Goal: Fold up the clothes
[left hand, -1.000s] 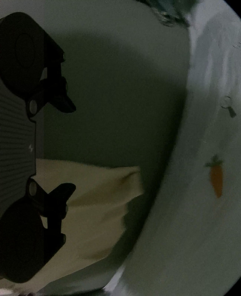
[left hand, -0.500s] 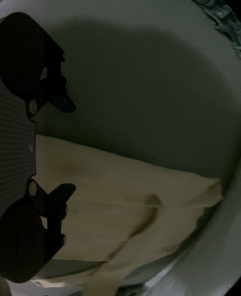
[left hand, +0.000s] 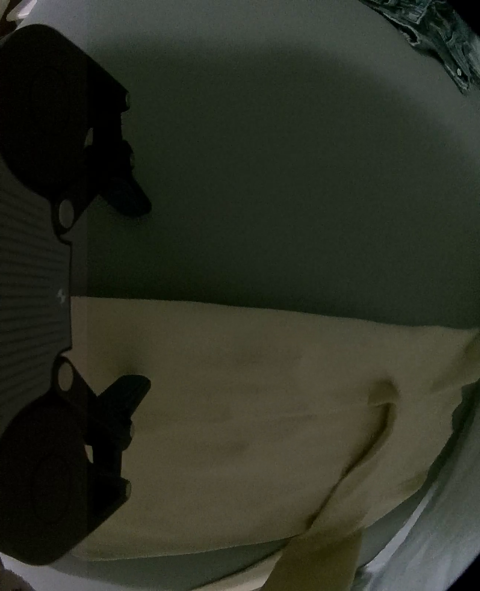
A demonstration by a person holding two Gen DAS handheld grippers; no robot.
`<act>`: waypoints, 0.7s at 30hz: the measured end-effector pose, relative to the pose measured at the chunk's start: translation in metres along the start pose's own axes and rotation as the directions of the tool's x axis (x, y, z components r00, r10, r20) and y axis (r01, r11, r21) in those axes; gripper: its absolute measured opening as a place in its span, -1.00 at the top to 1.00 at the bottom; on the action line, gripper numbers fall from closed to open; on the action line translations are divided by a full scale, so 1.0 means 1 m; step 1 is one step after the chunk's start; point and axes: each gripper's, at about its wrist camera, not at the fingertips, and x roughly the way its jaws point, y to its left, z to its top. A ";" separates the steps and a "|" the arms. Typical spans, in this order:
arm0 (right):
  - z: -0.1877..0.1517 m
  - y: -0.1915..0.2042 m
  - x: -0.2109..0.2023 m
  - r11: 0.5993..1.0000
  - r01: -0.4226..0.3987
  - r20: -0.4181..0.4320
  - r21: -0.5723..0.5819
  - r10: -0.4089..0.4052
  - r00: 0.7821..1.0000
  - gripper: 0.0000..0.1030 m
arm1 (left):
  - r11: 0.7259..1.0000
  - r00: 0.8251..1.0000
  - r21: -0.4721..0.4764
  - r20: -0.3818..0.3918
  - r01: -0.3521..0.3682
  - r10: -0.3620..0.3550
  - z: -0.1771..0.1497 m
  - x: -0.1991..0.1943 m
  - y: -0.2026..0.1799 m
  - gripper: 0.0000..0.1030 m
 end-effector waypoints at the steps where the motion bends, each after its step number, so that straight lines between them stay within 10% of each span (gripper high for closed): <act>1: -0.007 -0.004 0.001 1.000 0.017 -0.020 0.006 -0.017 1.000 0.94 | 1.000 1.000 -0.005 -0.003 0.005 -0.005 -0.003 0.000 0.003 -0.81; 21: -0.100 -0.032 -0.011 0.954 0.280 -0.227 -0.106 -0.297 0.927 0.94 | 0.991 0.999 0.132 -0.033 0.000 0.004 -0.020 0.000 0.017 -0.94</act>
